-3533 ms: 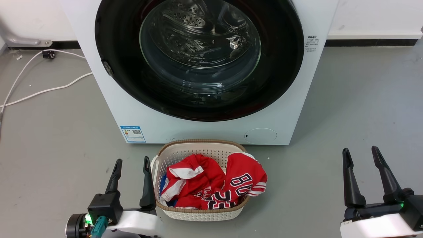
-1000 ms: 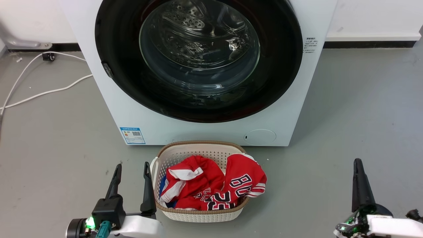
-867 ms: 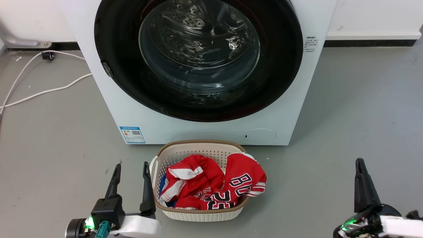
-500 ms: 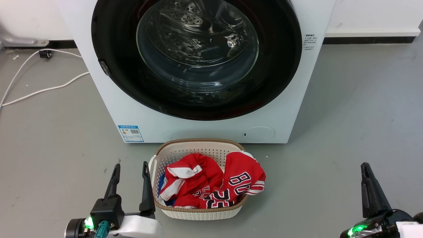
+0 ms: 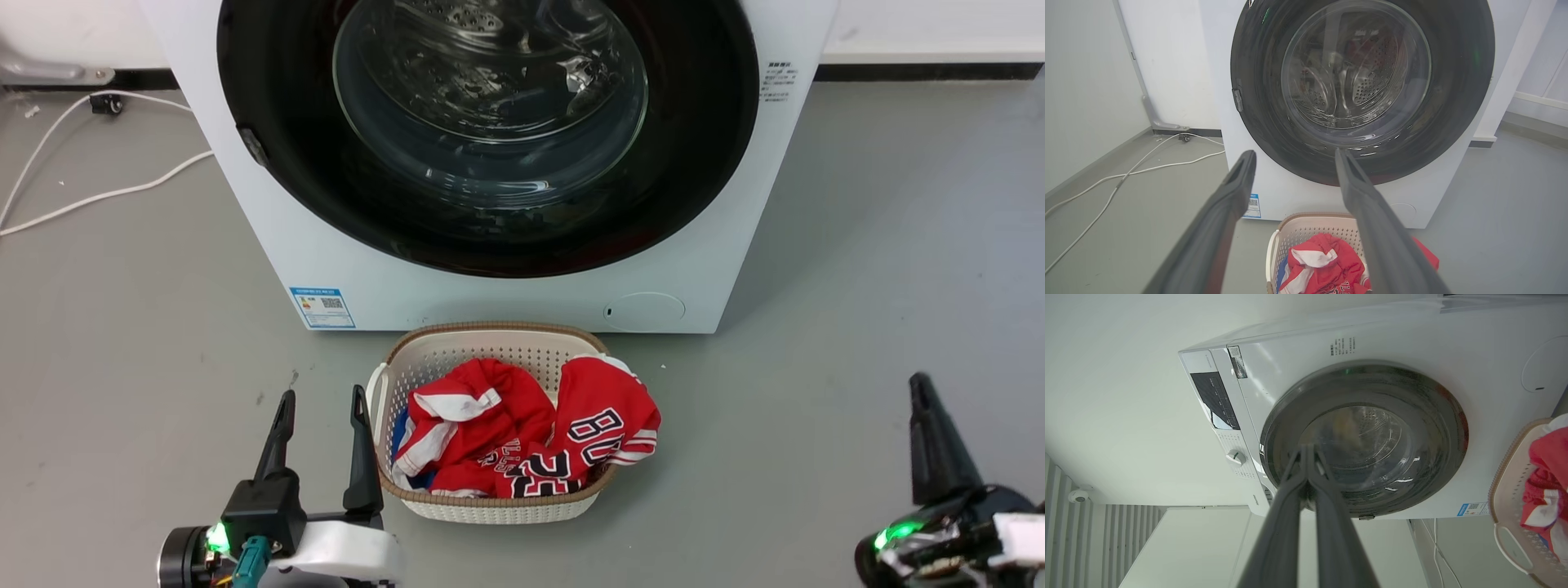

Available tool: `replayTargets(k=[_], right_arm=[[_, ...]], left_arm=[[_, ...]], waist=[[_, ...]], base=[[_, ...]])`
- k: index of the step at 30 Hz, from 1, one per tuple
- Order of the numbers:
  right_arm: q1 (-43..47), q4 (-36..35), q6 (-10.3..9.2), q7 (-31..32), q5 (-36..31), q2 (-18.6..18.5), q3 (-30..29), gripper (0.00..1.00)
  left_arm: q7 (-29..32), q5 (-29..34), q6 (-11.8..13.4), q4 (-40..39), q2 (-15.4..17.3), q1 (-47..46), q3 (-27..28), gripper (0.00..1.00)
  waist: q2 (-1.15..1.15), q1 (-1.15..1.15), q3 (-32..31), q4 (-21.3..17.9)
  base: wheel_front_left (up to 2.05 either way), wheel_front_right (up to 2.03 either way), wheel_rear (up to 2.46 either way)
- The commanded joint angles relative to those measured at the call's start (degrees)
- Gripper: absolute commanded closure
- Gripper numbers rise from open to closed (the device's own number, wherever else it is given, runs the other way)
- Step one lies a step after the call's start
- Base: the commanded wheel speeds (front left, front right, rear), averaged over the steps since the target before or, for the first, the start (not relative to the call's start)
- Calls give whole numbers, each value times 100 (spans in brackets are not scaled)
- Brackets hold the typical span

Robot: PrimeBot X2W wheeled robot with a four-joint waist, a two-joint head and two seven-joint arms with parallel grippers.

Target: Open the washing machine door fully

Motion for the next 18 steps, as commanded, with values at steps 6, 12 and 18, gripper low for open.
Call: replayTargets(k=[6, 12, 18], right_arm=[[-946, 311, 2, 180, -125, 2, -622, 100], [-2397, 860, 2, 488, -213, -276, -1260, 100], [-3650, 1195, 2, 825, -443, -754, -1465, 100]], left_arm=[[-16, 105, 5, -120, -5, -300, 9, 0], [-15, 174, -58, -196, -6, -693, -16, 0], [-15, 206, -75, -280, -5, -1161, -87, 0]], waist=[[0, 0, 443, 60], [0, 0, 1174, 85], [0, 0, 1739, 248]], base=[[0, 0, 0], [0, 0, 0], [0, 0, 0]])
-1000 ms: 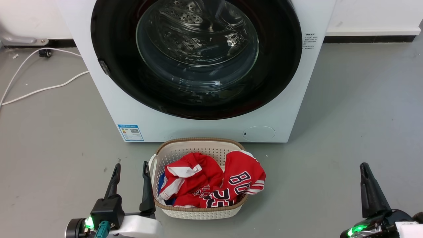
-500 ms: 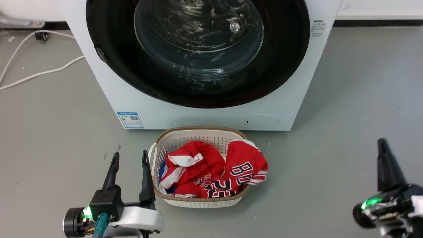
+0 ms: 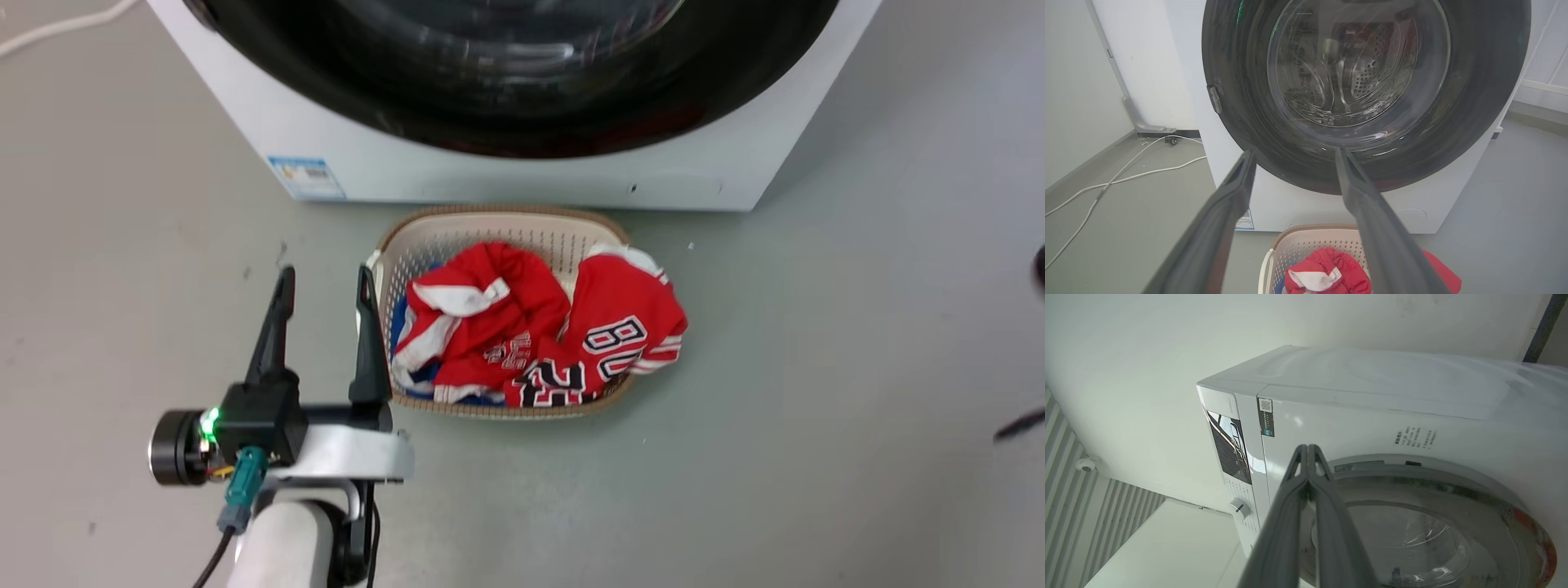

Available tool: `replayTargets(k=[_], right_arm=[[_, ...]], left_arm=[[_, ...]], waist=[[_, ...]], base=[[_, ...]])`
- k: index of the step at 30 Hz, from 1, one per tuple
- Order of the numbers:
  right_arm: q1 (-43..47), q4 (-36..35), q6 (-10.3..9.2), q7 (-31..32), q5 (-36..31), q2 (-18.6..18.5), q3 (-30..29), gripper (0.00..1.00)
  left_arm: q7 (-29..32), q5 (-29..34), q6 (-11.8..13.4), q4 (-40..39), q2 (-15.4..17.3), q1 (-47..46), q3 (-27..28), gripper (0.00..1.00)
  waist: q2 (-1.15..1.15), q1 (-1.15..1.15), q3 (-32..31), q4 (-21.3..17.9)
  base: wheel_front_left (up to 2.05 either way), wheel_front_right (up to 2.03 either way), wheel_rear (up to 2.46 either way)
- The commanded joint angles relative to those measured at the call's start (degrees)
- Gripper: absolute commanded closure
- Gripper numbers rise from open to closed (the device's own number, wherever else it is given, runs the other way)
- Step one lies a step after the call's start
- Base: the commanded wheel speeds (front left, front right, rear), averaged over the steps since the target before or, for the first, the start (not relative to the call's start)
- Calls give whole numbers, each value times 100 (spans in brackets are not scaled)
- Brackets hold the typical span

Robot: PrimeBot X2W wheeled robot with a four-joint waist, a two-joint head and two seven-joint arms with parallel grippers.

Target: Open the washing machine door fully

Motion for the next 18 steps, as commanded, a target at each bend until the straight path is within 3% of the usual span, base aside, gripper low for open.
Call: replayTargets(k=[1, 9, 18], right_arm=[[-405, 67, 2, 106, -68, -136, -12, 100], [-1943, 620, 2, 571, -433, -757, 319, 100], [-3219, 1308, 2, 1312, -732, -1102, 1051, 100]], left_arm=[[-14, 28, 19, -68, -6, -163, -9, 0], [-14, 89, 43, -346, -6, -589, -62, 0], [-14, -54, 123, -404, -6, -875, -111, 0]], waist=[[0, -1, 380, 144], [0, -1, 1084, 324], [0, -1, 1656, 455]], base=[[0, 0, 0], [0, 0, 0], [0, 0, 0]])
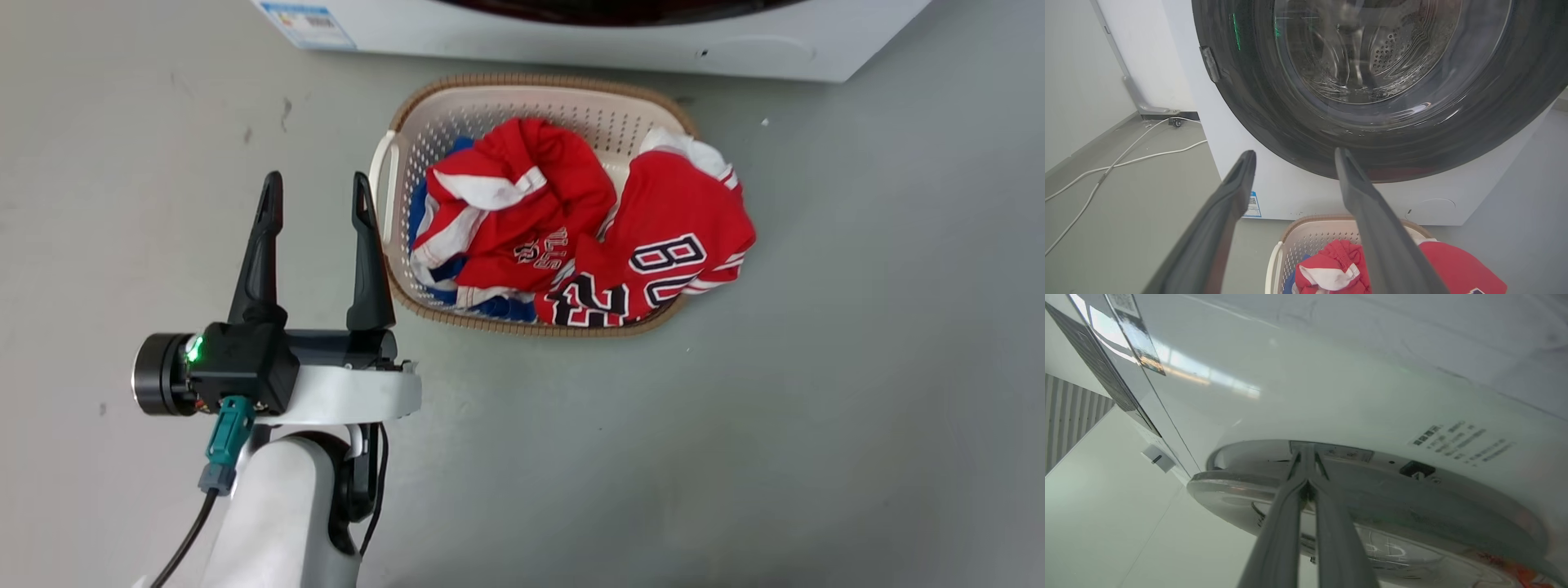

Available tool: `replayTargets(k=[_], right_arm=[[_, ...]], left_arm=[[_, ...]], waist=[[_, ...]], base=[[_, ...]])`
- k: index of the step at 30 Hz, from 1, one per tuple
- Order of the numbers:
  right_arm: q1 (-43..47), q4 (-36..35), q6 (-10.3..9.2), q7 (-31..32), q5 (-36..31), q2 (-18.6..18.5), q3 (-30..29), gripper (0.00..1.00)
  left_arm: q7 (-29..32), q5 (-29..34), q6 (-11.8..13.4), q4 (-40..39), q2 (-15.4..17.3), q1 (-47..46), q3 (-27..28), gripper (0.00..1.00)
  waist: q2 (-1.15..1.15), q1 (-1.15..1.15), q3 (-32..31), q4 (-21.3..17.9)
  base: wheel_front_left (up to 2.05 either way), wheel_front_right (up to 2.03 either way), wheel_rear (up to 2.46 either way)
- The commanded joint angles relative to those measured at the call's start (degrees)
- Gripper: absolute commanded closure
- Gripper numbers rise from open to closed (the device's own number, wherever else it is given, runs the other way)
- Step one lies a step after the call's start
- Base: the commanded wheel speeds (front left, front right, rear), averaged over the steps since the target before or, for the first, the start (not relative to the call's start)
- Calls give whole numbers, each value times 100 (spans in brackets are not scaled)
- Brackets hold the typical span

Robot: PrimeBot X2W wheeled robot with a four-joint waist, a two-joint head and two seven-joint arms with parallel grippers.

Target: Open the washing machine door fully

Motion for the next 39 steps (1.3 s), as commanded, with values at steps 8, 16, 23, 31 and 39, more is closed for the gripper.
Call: replayTargets(k=[8, 16, 23, 31, 39], right_arm=[[-834, 347, 2, 518, -367, -267, 565, 100], [-1199, 730, 2, 991, -740, -421, 1021, 100], [-880, 520, 8, 1287, -687, -350, 1179, 100], [-248, 8, 8, 1685, -610, -435, 1362, 100], [615, -633, 8, 2033, -575, -391, 1675, 100]], left_arm=[[-14, -155, 106, -27, -7, -213, -113, 0], [-14, -211, 155, -20, -7, -278, -161, 0], [-14, -200, 180, 10, -6, -239, -126, 0], [-14, -136, 106, 55, -7, -196, -56, 0], [-14, -45, 57, 101, -6, -24, 43, 0]], waist=[[0, -1, 426, 224], [0, -1, 528, 324], [0, -1, 434, 237], [0, -1, 222, 102], [0, -1, -58, -15]], base=[[0, 0, 0], [0, 0, 0], [0, 0, 0], [0, 0, 0], [0, 0, 0]])
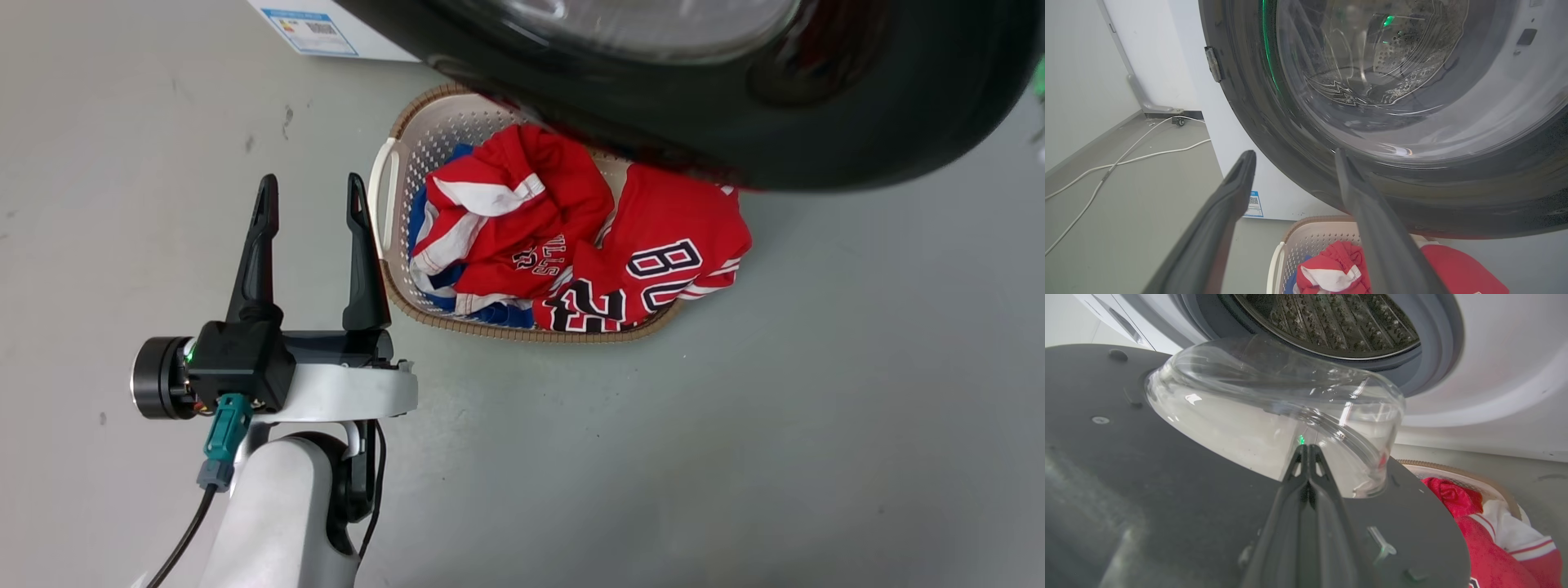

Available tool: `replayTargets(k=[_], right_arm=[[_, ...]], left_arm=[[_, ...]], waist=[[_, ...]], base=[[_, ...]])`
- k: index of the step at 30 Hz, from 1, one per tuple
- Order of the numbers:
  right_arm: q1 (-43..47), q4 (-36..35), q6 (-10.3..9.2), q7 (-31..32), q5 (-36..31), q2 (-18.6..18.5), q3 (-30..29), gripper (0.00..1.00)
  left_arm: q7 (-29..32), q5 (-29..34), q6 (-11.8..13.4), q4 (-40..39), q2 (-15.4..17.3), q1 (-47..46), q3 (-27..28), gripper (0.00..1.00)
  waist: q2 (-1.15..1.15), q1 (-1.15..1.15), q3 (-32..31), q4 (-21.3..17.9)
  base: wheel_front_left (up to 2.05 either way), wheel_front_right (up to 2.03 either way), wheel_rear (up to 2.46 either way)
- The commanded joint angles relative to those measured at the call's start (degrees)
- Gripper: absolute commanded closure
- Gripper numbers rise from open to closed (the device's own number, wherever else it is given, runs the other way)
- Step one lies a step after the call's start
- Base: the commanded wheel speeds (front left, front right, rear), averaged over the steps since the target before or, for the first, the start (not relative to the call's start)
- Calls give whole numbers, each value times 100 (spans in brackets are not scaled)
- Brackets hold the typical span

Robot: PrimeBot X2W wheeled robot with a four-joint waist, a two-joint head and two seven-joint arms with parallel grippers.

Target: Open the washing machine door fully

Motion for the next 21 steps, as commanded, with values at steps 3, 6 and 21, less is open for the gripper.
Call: replayTargets(k=[3, 6, 21], right_arm=[[452, -293, 13, 132, 67, 75, 155, 100], [761, -520, 14, 213, 138, 115, 217, 100], [2473, -1736, 14, 207, 434, 551, 652, 100]], left_arm=[[-14, 54, -31, 21, -5, 116, 43, 0], [-14, 86, -39, 19, -5, 152, 51, 0], [-14, 158, -80, 67, -5, 585, 155, 0]], waist=[[0, 0, -162, -51], [0, 0, -283, -63], [0, 0, -1009, -84]], base=[[0, 0, 0], [0, 0, 0], [0, 0, 0]])
